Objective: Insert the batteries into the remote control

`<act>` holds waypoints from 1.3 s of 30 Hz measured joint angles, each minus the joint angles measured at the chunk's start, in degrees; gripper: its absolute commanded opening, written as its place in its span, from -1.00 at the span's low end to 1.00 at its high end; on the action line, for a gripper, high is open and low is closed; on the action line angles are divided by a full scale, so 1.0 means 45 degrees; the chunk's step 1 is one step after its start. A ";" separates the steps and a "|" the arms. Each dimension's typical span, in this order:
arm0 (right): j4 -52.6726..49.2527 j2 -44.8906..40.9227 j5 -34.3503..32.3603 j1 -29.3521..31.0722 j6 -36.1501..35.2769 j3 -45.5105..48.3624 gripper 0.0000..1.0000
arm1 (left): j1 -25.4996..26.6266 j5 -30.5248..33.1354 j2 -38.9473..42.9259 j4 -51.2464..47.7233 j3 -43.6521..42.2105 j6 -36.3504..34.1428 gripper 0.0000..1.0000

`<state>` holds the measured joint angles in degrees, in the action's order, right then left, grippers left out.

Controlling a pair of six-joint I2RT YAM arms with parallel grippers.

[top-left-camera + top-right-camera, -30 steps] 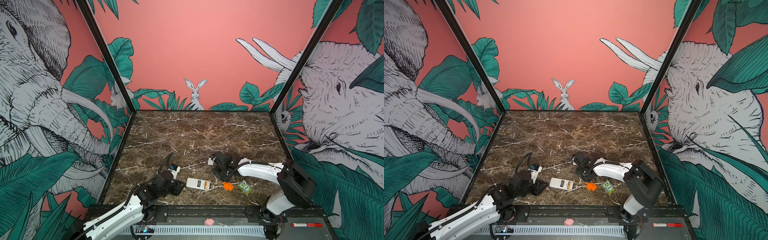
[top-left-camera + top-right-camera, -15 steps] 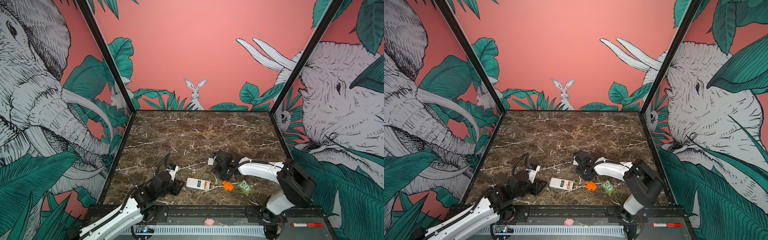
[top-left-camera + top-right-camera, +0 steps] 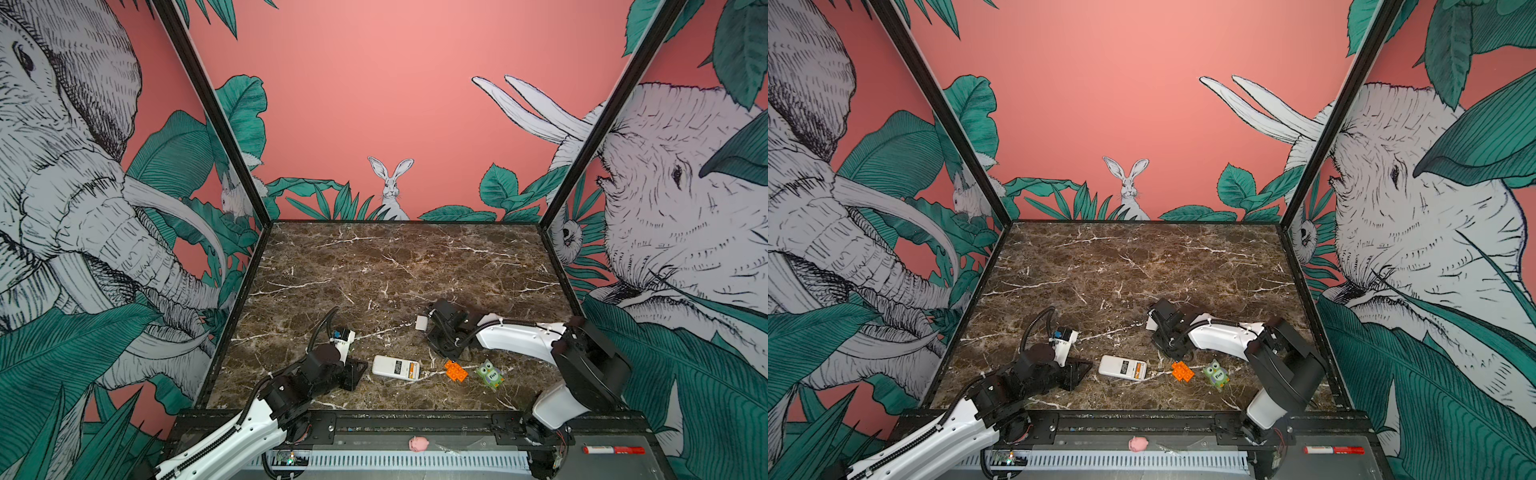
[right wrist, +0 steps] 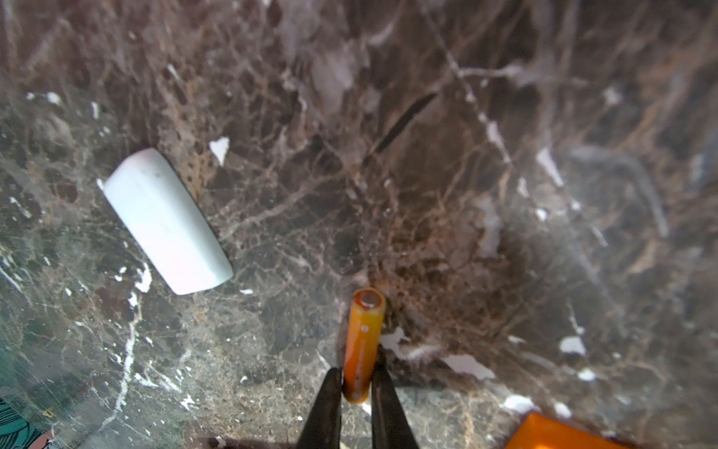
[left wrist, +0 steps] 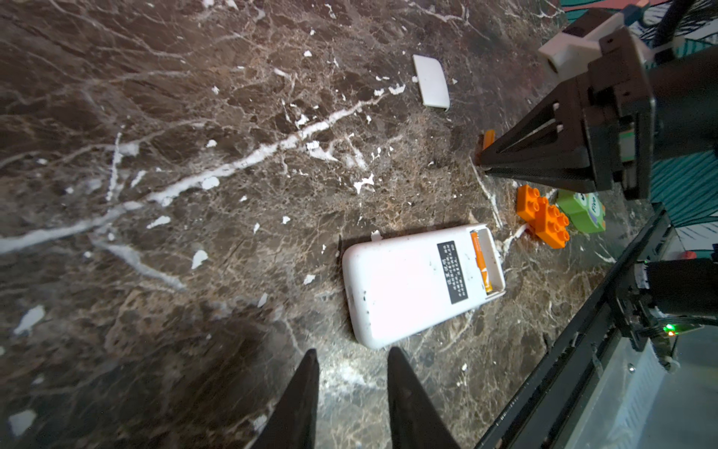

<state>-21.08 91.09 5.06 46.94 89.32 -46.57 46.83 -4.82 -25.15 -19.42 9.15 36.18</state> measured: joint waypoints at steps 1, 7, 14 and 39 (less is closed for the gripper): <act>-0.0024 0.0010 0.0010 -0.0005 -0.0029 -0.0019 -0.75 | 0.0000 0.0005 0.0015 -0.0015 0.0000 0.0000 -0.36; -0.0291 0.0170 0.0141 -0.0024 -0.0573 -0.0243 -0.84 | 0.0000 0.0019 0.0029 -0.0019 0.0000 -0.0010 -0.36; -0.0918 0.0491 0.0350 -0.0078 -0.1957 -0.0729 -0.87 | 0.0000 0.0044 0.0029 -0.0019 0.0000 -0.0015 -0.36; -0.3808 0.1258 0.0321 0.0049 -0.6484 -0.2055 -0.49 | 0.0000 0.0199 -0.0316 -0.0189 0.0063 -0.0097 -0.35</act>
<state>-38.22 96.75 6.50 47.16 60.14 -55.81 46.83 -3.92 -26.57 -20.27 9.43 35.75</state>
